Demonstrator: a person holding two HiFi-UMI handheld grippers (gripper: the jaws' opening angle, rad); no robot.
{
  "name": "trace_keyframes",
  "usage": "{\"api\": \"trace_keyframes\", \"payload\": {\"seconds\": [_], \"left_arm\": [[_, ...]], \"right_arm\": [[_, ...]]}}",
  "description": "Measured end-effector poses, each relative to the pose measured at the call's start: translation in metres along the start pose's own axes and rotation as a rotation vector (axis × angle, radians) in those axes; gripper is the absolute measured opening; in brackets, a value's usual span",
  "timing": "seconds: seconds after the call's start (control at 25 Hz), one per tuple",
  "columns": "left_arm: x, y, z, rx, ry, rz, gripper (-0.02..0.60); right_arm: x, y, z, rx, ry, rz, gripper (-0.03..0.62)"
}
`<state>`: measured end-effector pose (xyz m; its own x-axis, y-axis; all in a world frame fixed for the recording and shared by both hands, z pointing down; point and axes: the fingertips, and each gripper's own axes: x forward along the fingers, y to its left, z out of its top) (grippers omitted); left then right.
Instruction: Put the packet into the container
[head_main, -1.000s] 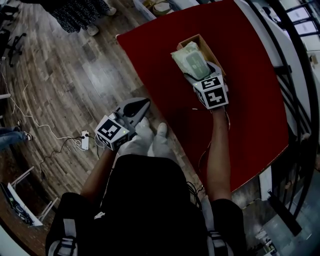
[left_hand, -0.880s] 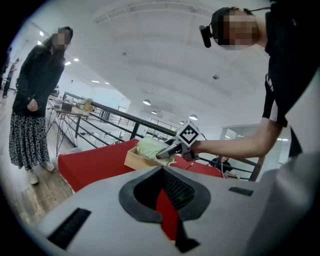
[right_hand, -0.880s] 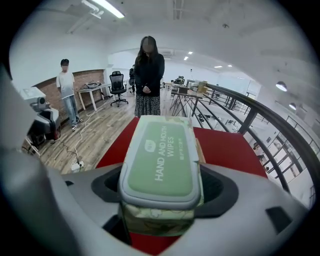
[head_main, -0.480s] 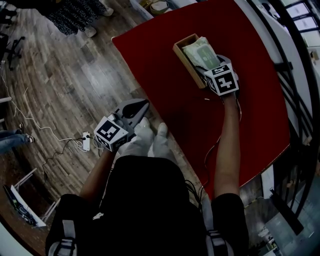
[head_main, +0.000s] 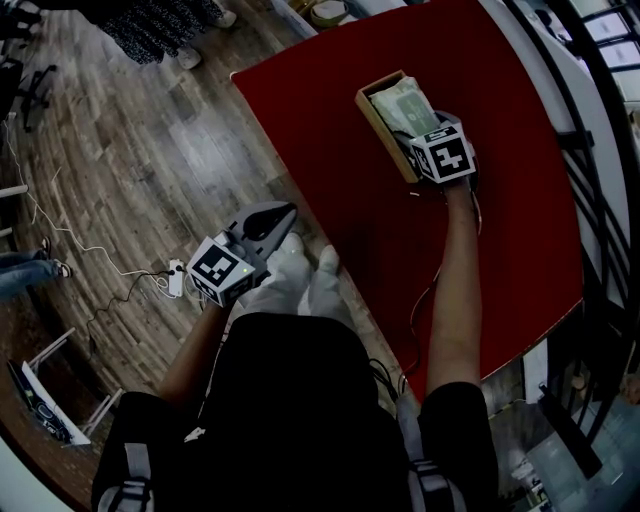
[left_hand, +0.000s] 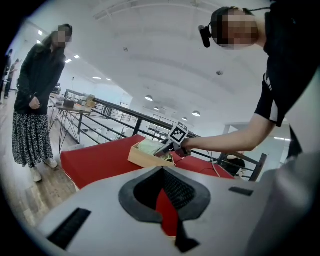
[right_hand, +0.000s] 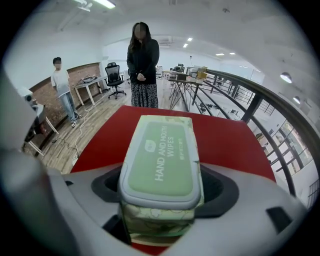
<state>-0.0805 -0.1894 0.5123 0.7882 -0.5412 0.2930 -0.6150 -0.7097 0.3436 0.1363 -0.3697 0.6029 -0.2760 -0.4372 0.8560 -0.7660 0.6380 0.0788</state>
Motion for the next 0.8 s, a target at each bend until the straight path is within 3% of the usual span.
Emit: {"api": "trace_keyframes", "payload": {"seconds": [0.52, 0.68, 0.8], "left_arm": [[0.000, 0.004, -0.003, -0.020, -0.003, 0.015, 0.009], [0.001, 0.000, -0.003, -0.019, -0.006, 0.008, 0.009], [-0.002, 0.002, -0.003, -0.017, -0.006, 0.009, 0.009]], "right_arm": [[0.007, -0.002, 0.001, 0.024, -0.071, 0.042, 0.398], [-0.002, -0.003, 0.008, 0.104, -0.159, 0.066, 0.467], [-0.006, -0.001, 0.012, 0.102, -0.179, 0.060, 0.483]]}}
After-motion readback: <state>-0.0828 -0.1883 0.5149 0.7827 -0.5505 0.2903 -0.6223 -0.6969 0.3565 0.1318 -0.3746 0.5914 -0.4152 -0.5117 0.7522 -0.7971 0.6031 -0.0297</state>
